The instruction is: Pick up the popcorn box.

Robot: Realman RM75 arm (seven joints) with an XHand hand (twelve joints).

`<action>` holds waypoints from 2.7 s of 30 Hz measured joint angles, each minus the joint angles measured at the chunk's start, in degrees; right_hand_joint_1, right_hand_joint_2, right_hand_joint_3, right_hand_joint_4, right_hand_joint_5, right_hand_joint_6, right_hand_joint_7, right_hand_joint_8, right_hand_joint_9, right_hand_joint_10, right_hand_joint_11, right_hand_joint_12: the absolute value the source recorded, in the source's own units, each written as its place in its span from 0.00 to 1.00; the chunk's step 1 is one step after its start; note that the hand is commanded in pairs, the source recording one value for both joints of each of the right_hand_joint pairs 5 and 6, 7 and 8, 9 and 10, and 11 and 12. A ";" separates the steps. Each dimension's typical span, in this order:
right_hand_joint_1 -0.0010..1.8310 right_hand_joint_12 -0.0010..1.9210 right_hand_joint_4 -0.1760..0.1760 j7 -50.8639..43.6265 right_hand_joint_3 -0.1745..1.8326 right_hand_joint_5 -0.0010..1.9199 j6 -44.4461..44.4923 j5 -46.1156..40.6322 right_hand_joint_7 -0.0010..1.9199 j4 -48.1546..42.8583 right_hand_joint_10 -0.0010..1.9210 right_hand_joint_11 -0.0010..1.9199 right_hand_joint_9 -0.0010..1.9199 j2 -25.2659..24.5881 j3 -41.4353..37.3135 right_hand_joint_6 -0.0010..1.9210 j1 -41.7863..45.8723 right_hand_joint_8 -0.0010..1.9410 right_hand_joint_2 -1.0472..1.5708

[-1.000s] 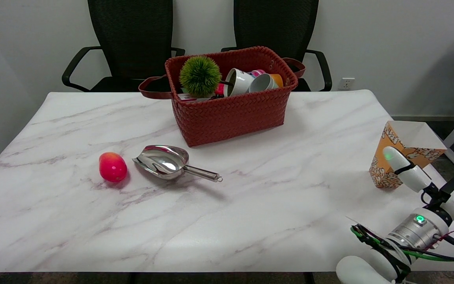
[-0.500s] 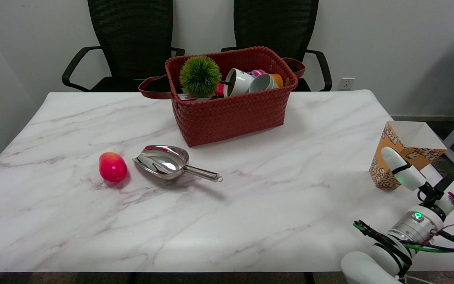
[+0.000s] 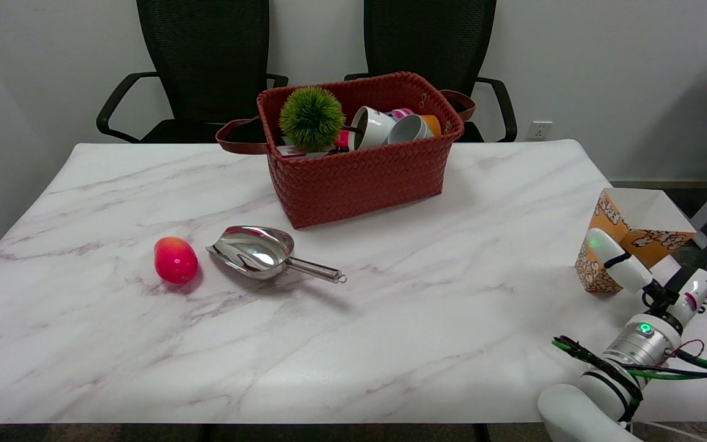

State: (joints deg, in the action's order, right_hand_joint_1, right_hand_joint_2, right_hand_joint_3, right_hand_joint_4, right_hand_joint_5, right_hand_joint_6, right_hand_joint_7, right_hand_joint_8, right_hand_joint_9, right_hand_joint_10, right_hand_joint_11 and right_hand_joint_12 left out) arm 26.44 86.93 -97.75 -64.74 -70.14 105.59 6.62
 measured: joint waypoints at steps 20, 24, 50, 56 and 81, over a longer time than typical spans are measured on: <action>0.50 0.00 0.50 2.77 0.11 0.00 -6.17 -0.16 0.00 1.49 0.06 0.00 0.06 0.29 -0.46 0.00 -0.86 0.00 0.43; 0.51 0.01 0.50 3.34 0.11 0.00 -6.81 -0.04 0.01 1.56 0.10 0.01 0.10 0.35 -0.26 0.00 -0.95 0.01 0.44; 0.61 0.30 0.50 8.15 0.18 0.25 -7.18 0.22 0.52 2.28 0.38 0.30 0.38 0.47 0.34 0.25 -1.16 0.51 0.53; 0.62 0.31 0.50 8.61 0.20 0.27 -5.97 0.23 0.54 2.39 0.38 0.31 0.38 0.48 0.49 0.27 -1.17 0.53 0.54; 0.61 0.27 0.50 10.86 0.33 0.25 -2.74 5.73 0.48 -0.08 0.34 0.27 0.34 1.01 1.16 0.25 -1.20 0.48 0.53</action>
State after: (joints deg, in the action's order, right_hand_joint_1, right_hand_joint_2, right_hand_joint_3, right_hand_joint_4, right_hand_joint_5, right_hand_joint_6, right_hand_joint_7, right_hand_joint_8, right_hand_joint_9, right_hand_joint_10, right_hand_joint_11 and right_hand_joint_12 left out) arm 37.30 84.19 -92.01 -64.82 -69.13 106.76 5.42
